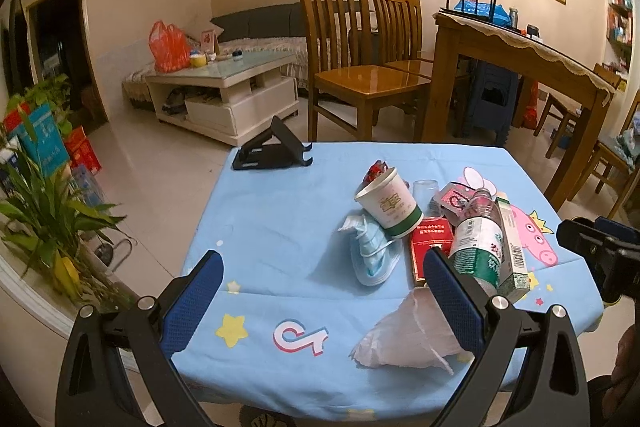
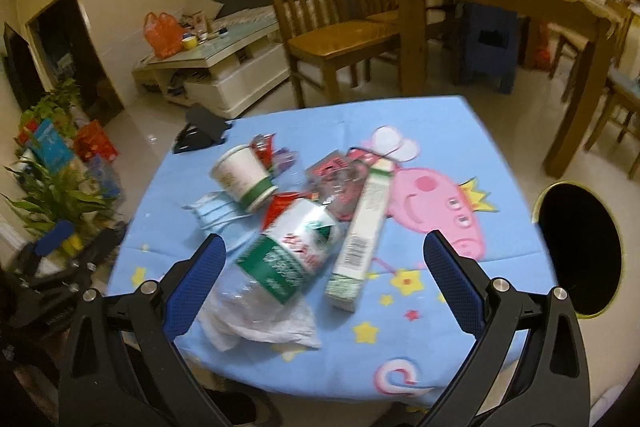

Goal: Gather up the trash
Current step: 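Grasp the green-label water bottle with the right tool and lift it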

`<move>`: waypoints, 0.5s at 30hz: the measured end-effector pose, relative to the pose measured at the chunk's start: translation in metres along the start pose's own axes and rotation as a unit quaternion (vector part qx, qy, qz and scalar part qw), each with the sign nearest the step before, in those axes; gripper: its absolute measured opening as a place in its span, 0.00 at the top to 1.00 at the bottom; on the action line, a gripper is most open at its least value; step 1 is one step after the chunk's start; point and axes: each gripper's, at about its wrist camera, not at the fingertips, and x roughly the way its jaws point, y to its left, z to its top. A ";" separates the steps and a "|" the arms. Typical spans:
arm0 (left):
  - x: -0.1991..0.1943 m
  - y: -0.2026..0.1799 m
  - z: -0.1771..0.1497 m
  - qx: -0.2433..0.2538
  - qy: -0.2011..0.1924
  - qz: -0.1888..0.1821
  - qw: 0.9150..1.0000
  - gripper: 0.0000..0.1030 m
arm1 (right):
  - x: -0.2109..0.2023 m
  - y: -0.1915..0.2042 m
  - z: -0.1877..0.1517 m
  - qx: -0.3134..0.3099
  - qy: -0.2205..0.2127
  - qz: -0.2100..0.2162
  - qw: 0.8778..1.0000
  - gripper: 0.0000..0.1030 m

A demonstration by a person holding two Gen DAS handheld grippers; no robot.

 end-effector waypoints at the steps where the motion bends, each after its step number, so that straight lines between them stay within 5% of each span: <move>1: 0.005 0.006 -0.002 -0.008 0.007 -0.011 1.000 0.06 | 0.007 0.000 0.003 0.013 0.015 0.027 0.999 0.05; 6: 0.047 0.047 -0.022 -0.058 0.066 -0.042 0.995 0.06 | 0.073 -0.017 0.016 0.130 0.136 0.108 0.976 0.07; 9: 0.067 0.082 -0.037 -0.098 0.092 -0.070 0.989 0.06 | 0.107 -0.026 0.013 0.178 0.187 0.114 0.959 0.27; 11: 0.076 0.099 -0.048 -0.131 0.102 -0.109 0.980 0.06 | 0.126 -0.027 0.007 0.207 0.210 0.133 0.946 0.28; 15: 0.086 0.118 -0.059 -0.172 0.111 -0.147 0.968 0.06 | 0.148 -0.007 0.015 0.184 0.228 0.105 0.950 0.31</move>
